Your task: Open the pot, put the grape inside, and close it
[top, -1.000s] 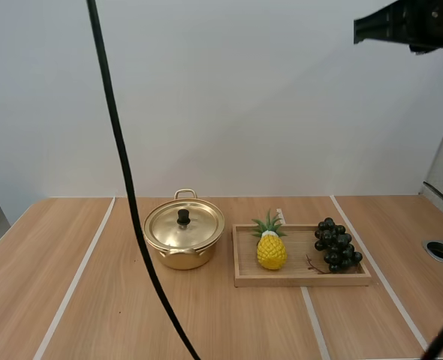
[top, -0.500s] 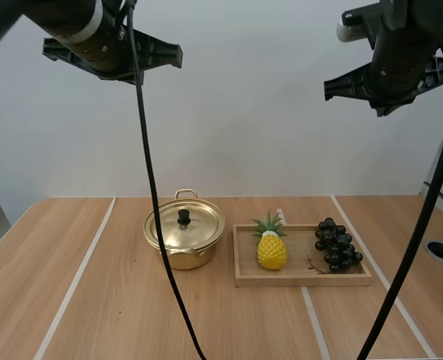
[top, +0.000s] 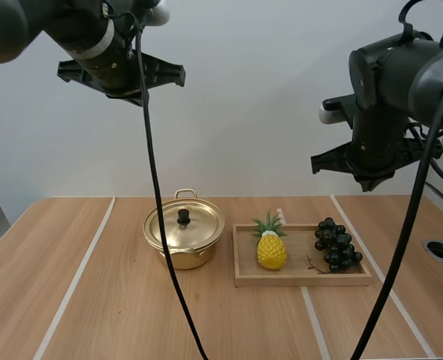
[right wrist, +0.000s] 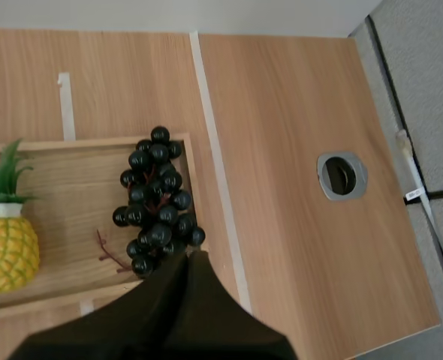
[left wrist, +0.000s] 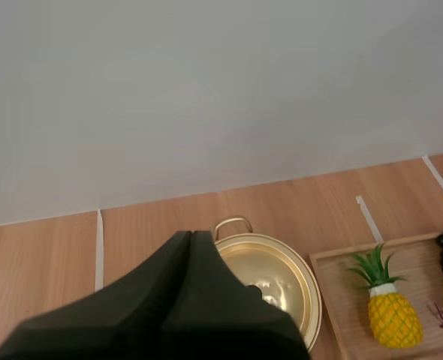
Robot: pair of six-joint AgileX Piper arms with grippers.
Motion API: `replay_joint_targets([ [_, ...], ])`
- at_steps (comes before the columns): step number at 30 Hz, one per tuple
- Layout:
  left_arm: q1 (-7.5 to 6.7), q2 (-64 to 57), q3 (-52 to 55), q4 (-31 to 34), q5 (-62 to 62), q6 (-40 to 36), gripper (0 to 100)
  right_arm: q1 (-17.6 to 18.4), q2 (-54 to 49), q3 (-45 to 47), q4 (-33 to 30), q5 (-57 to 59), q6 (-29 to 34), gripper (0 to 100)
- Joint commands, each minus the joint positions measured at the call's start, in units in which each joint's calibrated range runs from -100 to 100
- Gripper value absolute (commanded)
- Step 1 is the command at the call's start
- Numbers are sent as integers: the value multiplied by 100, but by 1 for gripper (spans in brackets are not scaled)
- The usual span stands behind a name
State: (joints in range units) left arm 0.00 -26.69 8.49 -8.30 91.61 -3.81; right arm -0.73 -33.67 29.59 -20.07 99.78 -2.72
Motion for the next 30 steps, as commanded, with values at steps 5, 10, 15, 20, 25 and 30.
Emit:
replay_joint_targets([
  [5, 2, 328, 462, -93, 162, 19, 0, 7, -49, 151, -45, 22, -30, 0],
  [10, 2, 507, 904, -122, -86, 19, 0, 7, -49, 151, -378, 22, -30, 0],
  [15, 2, 541, 1153, -506, -328, 98, 0, 7, -49, 151, -832, 22, -30, 0],
  [20, 0, 541, 1212, -836, -293, 283, 1, 7, -49, 151, -857, 22, 46, 0],
  [25, 0, 541, 1212, -782, -293, 417, 56, 7, -49, 151, -865, 22, 203, 31],
  [30, 0, 541, 1212, -737, -275, 706, 100, 7, -49, 151, -1103, -519, 241, 100],
])
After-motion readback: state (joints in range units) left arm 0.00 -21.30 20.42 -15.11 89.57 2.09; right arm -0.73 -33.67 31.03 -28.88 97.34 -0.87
